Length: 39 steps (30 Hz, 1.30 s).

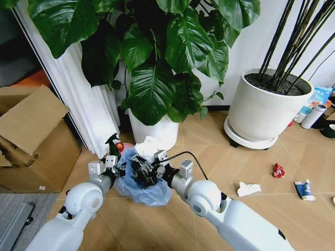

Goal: Pick up the trash bin and place the garbage on the floor into it.

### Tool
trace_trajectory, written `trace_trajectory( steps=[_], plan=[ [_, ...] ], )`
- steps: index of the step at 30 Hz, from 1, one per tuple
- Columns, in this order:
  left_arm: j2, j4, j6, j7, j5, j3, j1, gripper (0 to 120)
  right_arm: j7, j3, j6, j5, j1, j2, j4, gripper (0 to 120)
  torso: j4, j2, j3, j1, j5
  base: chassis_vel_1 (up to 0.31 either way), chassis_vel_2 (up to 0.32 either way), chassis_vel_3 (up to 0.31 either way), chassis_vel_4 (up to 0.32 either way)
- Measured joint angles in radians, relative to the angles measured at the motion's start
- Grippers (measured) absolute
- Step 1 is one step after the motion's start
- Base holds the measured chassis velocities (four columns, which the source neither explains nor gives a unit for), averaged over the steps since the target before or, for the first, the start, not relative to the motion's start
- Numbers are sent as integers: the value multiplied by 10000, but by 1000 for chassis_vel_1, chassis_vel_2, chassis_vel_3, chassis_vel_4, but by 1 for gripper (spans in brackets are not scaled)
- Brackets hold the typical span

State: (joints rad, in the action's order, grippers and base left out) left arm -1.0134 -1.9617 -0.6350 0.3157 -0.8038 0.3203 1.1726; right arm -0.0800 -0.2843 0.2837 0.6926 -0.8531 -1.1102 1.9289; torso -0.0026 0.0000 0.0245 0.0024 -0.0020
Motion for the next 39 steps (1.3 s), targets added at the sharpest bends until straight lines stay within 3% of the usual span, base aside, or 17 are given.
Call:
trace_trajectory(
  steps=[2,5,11,14,17,26,33,39],
  plan=[
    [5,-13,1,2,0,11,10,0,-6,-22,-1,-22,0,-17,-7,40,0,0,0,0,0,0,0,0,0],
    [44,-66,5,3,1,73,81,0,-20,-65,-5,-76,-38,-18,16,55,1,0,0,0,0,0,0,0,0],
    [43,-125,8,3,11,97,140,0,-40,-62,-23,-208,-243,97,102,72,0,0,0,0,1,0,0,0,0],
    [40,-169,13,4,24,107,171,0,-40,27,-69,-371,-374,229,163,89,-1,0,0,0,0,0,0,0,0],
    [43,-187,16,4,27,123,192,0,-40,105,-82,-382,-387,235,185,97,0,0,0,0,1,0,0,0,0],
    [16,-268,40,3,127,254,449,0,-180,726,-181,-575,-502,163,241,100,0,0,0,0,1,0,0,0,0],
    [-164,-440,100,14,310,562,836,0,-643,2097,-168,-965,-882,763,446,100,1,0,0,-1,0,0,0,0,0],
    [-268,-607,122,51,378,681,1133,0,-649,3416,-127,-1697,-2067,983,492,100,-1,0,0,0,3,0,0,0,0]
  ],
)
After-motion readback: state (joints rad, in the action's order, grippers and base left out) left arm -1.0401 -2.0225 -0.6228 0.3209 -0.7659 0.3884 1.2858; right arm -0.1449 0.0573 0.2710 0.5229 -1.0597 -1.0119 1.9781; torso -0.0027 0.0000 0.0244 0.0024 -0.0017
